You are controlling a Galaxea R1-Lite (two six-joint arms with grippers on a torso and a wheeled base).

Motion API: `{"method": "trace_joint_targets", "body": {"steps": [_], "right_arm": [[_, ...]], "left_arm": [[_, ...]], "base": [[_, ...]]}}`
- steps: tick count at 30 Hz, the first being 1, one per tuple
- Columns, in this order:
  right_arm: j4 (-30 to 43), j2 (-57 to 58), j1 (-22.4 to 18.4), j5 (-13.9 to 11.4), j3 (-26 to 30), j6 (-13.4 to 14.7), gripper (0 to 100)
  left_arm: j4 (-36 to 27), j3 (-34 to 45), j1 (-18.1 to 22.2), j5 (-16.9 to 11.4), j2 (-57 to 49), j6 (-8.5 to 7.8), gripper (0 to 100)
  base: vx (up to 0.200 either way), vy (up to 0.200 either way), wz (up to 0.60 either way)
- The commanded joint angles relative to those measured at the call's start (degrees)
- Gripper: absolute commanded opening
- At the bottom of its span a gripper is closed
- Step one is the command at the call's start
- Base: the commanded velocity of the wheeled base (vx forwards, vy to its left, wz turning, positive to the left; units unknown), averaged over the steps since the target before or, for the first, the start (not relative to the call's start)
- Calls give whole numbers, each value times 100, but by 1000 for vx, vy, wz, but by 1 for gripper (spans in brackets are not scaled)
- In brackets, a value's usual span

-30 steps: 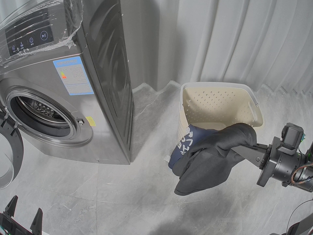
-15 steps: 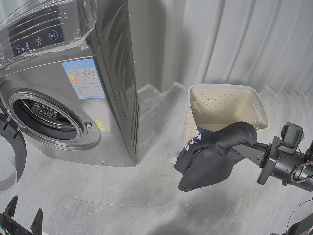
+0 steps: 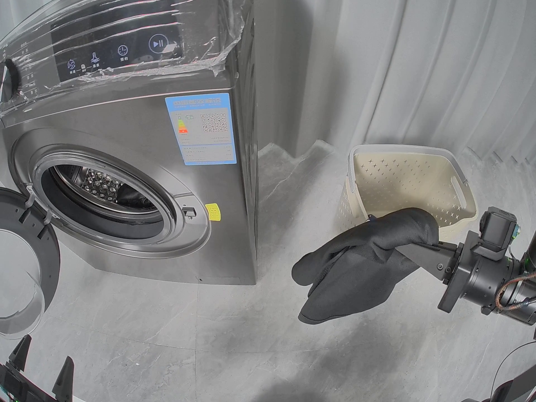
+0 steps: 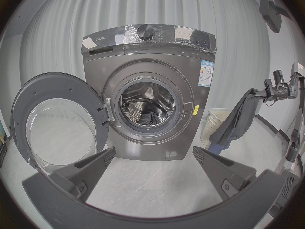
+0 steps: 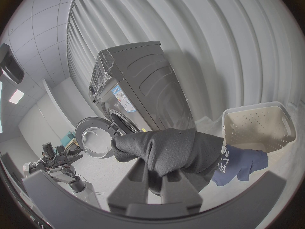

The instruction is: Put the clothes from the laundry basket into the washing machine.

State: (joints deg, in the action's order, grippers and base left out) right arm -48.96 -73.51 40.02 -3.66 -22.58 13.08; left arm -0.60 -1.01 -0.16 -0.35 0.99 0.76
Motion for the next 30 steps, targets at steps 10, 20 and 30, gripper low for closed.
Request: {"method": "trace_joint_targets", "body": {"steps": [10,20,30], "right_arm": [[0,-14,-82,-3,-10,-7,0],[0,12,-82,-3,-1,-7,0],[0,12,-91,-12,-10,-7,0]], "left_arm": [[-2,66,-2,9,-72,56,100],[-2,66,-2,9,-72,65,100],[-2,66,-2,9,-72,74,100]], "base": [[-200,0,0],[0,0,0],[0,160,0]]}}
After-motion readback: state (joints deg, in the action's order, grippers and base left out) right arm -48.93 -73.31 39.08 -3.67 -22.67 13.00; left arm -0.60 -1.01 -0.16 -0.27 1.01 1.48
